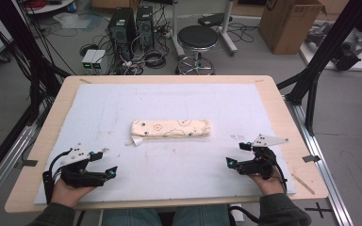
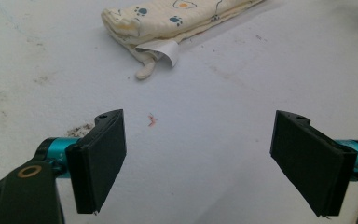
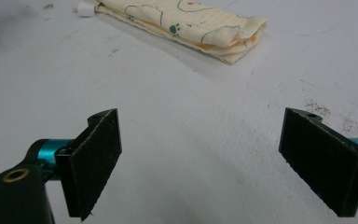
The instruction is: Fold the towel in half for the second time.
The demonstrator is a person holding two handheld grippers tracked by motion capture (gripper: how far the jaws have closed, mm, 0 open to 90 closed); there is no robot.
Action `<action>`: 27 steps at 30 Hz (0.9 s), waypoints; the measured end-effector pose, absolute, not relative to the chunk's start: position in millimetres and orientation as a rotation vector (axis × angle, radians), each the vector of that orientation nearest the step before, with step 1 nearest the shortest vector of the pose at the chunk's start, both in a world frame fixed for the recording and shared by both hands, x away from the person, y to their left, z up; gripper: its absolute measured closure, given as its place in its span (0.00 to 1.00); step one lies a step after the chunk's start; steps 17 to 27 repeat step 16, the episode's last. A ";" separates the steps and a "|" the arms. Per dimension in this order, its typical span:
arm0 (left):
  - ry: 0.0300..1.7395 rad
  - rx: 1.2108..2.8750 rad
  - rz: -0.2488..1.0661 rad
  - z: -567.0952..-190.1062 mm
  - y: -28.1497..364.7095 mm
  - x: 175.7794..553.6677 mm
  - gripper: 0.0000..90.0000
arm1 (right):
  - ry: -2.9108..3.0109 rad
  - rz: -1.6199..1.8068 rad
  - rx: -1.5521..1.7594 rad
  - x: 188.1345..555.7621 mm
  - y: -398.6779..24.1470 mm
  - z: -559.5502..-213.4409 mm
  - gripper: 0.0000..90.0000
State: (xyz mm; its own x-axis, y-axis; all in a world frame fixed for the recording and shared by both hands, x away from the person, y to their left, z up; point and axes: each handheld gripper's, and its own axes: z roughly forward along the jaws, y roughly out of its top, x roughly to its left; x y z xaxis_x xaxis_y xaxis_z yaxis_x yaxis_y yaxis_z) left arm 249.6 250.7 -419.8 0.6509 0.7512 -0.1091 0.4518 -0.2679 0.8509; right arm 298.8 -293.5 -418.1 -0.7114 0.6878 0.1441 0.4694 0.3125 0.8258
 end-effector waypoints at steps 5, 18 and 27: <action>0.945 1.927 0.393 -421.6 249.7 247.4 0.21 | 2.345 1.353 1.054 295.6 -294.2 -418.8 0.14; 0.940 1.936 0.405 -423.8 245.1 250.8 0.21 | 2.362 1.328 1.034 297.4 -290.1 -421.1 0.14; 0.940 1.936 0.405 -423.8 245.1 250.8 0.21 | 2.362 1.328 1.034 297.4 -290.1 -421.1 0.14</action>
